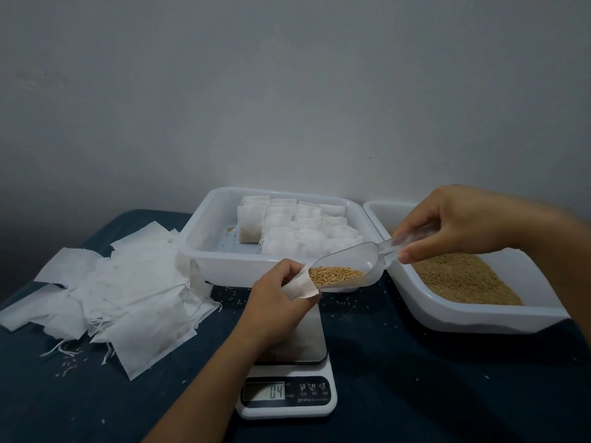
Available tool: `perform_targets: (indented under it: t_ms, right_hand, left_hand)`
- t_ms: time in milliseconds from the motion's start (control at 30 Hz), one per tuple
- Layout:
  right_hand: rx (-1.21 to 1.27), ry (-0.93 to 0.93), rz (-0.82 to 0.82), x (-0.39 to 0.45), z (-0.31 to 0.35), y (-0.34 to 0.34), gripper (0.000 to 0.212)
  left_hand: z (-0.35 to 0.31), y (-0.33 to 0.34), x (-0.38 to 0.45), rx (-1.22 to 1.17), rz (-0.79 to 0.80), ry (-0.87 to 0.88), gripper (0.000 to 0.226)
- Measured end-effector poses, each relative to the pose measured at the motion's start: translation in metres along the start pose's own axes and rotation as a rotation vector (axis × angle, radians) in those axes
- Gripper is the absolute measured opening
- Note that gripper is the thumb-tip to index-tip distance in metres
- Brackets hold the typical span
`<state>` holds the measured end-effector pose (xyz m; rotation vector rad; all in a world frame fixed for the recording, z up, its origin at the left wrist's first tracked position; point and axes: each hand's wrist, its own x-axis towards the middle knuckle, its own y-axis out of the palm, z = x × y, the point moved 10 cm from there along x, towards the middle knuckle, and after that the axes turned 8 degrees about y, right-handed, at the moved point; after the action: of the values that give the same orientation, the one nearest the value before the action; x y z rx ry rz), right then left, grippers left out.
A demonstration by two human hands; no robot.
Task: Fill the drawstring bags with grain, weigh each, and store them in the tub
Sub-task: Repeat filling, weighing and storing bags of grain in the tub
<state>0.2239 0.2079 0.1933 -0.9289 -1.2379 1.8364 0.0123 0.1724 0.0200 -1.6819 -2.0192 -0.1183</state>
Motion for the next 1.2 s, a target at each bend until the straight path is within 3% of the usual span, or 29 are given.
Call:
perform_targets:
  t_ms: [700, 867, 1200]
  right_hand:
    - [0.201, -0.007, -0.044, -0.001, -0.03, 0.016, 0.037]
    - [0.383, -0.042, -0.075, -0.004, -0.039, 0.026, 0.027]
    - [0.847, -0.079, -0.187, 0.003, -0.06, 0.081, 0.033]
  left_hand:
    - [-0.002, -0.004, 0.0, -0.015, -0.043, -0.033, 0.022]
    - [-0.004, -0.006, 0.002, -0.157, -0.076, -0.055, 0.018]
    - [-0.011, -0.004, -0.001, -0.382, -0.06, -0.111, 0.017]
